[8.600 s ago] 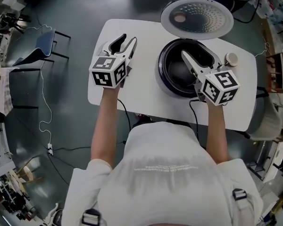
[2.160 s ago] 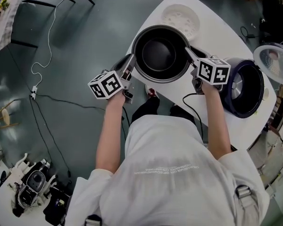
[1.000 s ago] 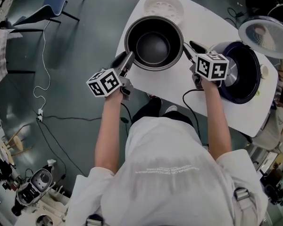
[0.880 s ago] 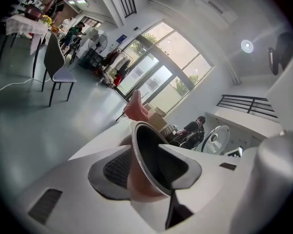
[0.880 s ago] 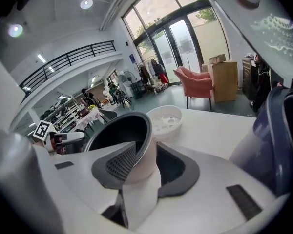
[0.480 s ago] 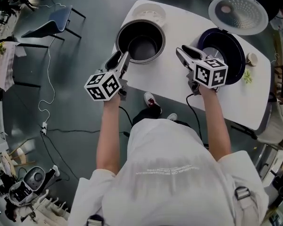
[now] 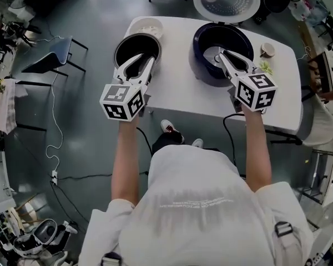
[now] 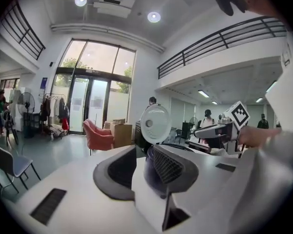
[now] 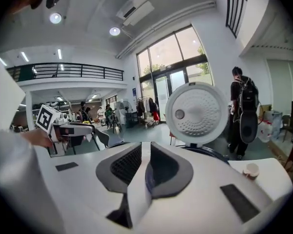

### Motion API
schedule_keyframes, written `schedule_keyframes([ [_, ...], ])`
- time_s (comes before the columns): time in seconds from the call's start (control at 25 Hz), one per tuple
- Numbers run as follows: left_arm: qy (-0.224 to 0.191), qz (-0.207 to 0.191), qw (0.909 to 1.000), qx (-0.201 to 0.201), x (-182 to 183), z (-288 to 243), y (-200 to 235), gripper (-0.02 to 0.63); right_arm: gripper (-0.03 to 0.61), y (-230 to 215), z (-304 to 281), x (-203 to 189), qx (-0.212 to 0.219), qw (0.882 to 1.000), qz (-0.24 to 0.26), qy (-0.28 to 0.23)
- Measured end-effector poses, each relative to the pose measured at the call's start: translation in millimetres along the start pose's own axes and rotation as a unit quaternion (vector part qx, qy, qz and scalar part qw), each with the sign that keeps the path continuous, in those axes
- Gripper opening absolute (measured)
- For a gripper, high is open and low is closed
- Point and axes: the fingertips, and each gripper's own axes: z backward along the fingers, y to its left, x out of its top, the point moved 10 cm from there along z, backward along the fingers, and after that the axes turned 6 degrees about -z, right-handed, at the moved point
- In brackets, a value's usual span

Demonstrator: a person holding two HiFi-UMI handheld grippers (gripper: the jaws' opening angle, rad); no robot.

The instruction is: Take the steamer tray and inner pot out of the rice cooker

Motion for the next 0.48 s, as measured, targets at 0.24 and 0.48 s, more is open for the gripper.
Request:
schedule_keyframes([
  [0.24,-0.004,-0.056,0.9982,-0.018,22.0,-7.4,-47.7,0.082,0.052,-16.0,74.9,11.4,-0.069,0.996,0.035,-0.046],
  [0.48,-0.015,-0.092,0.9954,-0.023,39.6,-10.5,-79.2,0.028,0.038,-17.4,125.3,17.7,-0.092,0.991,0.074,-0.059],
])
